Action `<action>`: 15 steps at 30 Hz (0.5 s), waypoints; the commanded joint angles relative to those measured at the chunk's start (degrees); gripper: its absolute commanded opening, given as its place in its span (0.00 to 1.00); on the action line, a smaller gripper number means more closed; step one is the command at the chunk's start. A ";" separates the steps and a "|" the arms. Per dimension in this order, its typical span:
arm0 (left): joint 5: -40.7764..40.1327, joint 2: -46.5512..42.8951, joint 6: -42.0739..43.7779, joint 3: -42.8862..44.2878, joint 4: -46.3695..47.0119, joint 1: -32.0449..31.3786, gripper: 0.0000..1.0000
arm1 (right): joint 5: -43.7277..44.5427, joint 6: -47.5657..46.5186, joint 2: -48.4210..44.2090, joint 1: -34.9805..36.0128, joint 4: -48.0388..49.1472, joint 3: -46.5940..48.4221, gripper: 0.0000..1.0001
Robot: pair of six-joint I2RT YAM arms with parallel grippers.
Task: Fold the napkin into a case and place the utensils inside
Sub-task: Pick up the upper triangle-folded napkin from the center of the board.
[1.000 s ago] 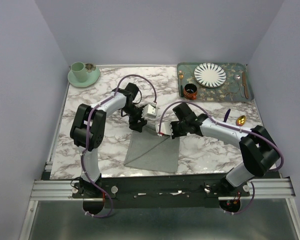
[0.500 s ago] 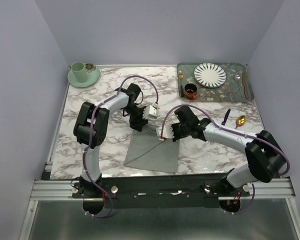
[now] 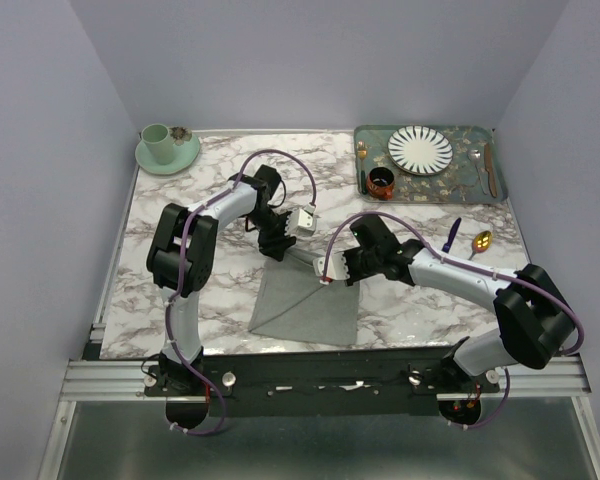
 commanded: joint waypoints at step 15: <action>-0.29 -1.49 -1.88 2.03 -1.72 0.46 0.50 | 1.34 -2.17 -1.09 0.54 0.93 -0.82 0.01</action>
